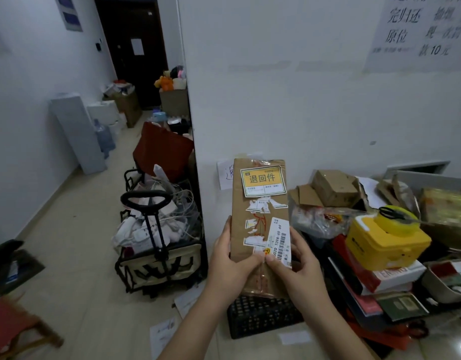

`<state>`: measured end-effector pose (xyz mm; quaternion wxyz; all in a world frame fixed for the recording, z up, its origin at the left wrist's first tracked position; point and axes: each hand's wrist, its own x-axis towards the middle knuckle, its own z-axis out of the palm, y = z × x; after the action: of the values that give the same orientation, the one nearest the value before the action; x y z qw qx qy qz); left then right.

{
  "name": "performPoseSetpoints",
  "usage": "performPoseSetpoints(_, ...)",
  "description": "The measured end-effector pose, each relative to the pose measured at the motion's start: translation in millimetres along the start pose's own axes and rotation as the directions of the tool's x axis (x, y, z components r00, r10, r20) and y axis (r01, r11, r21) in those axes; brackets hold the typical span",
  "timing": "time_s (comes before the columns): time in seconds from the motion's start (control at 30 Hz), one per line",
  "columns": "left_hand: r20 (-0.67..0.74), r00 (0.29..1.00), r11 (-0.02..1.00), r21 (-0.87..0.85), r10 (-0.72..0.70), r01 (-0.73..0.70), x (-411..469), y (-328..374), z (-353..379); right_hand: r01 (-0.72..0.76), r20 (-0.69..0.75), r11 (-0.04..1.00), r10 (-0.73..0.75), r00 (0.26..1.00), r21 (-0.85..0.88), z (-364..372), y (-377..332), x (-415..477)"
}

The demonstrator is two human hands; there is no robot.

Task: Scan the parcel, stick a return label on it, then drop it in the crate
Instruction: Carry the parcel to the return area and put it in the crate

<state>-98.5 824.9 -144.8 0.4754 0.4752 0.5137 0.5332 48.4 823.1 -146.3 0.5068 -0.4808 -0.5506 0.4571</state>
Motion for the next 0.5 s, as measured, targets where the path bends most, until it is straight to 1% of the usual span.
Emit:
performPoseSetpoints(0.1,0.003,0.999,0.999,-0.022,-0.035,0.035,29.3,-9.8,8.2,-0.013,-0.025,1.0,0.013,1.0,-0.019,-5.5,12.2,28.5)
performPoseSetpoints(0.3,0.051,0.995,0.996,0.014,-0.089,0.088,99.2,-31.0,11.7,-0.072,-0.084,0.997,0.071,0.994,-0.011,-2.4,34.9,87.1)
performPoseSetpoints(0.43,0.134,0.988,0.996,0.051,-0.082,0.075,156.7,-39.2,10.3,-0.09,-0.104,0.995,0.084,0.991,-0.052,3.3,49.7,140.2)
performPoseSetpoints(0.5,0.142,0.986,0.994,0.074,-0.091,0.081,181.9,-41.1,7.1,-0.116,-0.106,0.993,0.112,0.988,-0.037,9.6,53.9,161.0)
